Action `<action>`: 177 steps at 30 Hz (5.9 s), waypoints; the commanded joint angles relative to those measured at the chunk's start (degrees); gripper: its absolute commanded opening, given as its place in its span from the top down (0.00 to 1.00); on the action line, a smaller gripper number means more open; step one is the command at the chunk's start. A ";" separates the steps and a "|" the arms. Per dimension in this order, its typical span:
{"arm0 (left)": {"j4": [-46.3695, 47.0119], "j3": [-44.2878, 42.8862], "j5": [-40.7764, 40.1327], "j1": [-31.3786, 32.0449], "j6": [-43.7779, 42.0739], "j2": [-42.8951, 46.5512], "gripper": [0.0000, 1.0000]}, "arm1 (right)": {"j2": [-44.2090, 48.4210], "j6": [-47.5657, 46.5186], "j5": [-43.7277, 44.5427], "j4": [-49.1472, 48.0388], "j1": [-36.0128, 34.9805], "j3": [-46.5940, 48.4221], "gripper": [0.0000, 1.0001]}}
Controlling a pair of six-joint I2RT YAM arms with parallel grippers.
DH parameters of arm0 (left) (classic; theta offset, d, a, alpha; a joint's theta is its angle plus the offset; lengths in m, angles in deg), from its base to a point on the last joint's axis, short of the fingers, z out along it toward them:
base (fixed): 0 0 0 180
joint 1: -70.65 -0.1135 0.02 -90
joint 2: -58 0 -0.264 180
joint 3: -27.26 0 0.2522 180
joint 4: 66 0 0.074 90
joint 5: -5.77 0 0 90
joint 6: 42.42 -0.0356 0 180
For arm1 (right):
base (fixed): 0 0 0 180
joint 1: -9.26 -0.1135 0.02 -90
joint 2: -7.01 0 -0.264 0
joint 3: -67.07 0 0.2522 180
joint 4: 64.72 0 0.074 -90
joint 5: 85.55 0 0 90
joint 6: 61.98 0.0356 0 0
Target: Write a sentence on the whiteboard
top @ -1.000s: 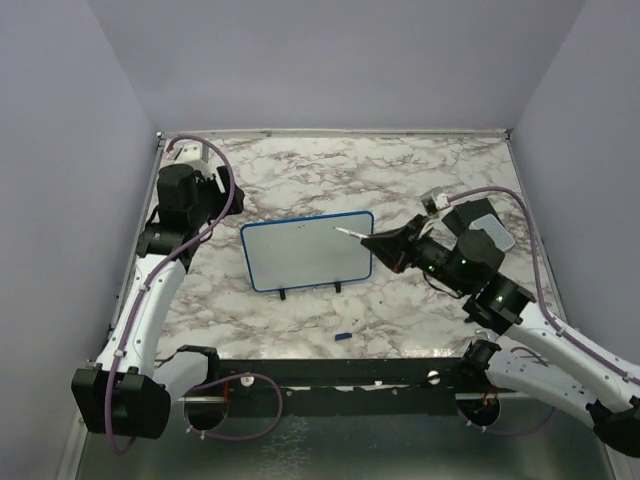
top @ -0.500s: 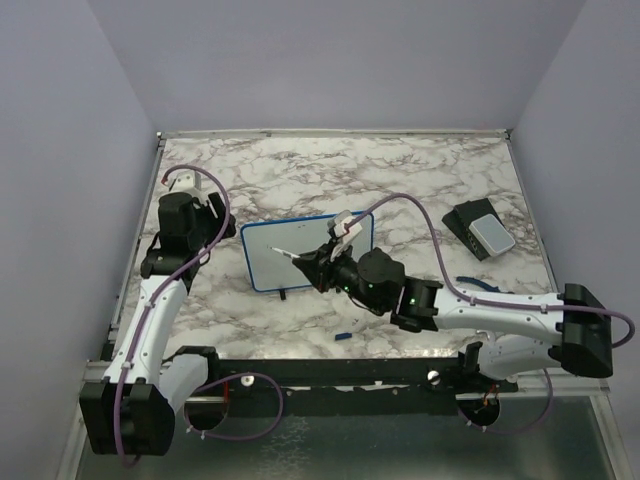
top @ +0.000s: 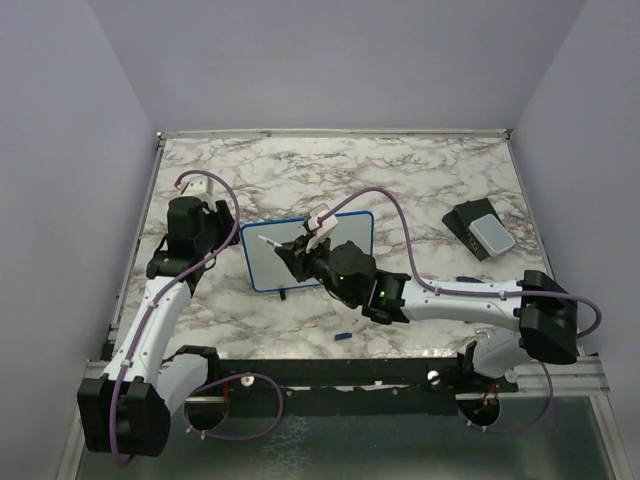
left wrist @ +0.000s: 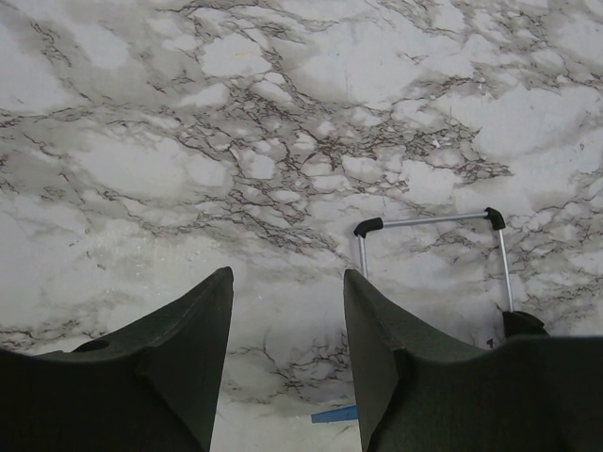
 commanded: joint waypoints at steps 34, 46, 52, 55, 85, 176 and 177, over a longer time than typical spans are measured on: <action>-0.43 0.64 3.40 2.04 -1.82 -0.67 0.52 | -7.54 -2.19 6.81 0.86 -0.36 6.41 1.00; -0.42 0.67 3.24 2.08 -1.88 -0.41 0.52 | -6.94 -1.74 9.27 1.46 -0.39 5.58 1.00; -0.52 0.62 3.22 2.07 -1.90 -0.26 0.52 | -5.90 -1.75 10.90 1.35 -0.34 4.39 1.00; -0.52 0.67 3.13 2.07 -1.97 -0.24 0.52 | -5.40 -1.83 11.55 1.44 -0.42 3.79 1.00; -0.77 0.67 2.86 2.07 -2.14 -0.15 0.52 | -4.77 -7.09 1.35 -4.35 -0.45 2.93 1.00; -0.94 0.58 2.77 2.21 -2.43 0.07 0.53 | -4.15 -6.61 2.95 -7.18 -0.57 -1.25 1.00; -0.95 0.58 2.79 2.16 -2.43 0.11 0.53 | -4.42 -6.72 2.91 -7.13 -0.56 -0.92 0.99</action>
